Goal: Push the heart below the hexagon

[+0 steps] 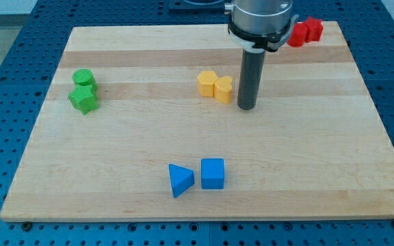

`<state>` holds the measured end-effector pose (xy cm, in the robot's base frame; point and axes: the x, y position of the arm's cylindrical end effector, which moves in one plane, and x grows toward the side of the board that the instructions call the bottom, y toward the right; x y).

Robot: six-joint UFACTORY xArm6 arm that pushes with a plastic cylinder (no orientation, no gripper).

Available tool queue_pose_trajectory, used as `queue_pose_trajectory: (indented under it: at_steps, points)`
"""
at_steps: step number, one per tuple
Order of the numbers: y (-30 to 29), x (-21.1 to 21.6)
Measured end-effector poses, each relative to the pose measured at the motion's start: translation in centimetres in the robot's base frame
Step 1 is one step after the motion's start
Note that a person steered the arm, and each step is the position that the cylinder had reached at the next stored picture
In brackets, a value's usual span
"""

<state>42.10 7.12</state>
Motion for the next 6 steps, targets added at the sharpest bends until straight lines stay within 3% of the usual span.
queue_pose_trajectory:
  at_steps: [2, 6]
  points:
    - [-0.5, -3.0]
    - [-7.7, 0.5]
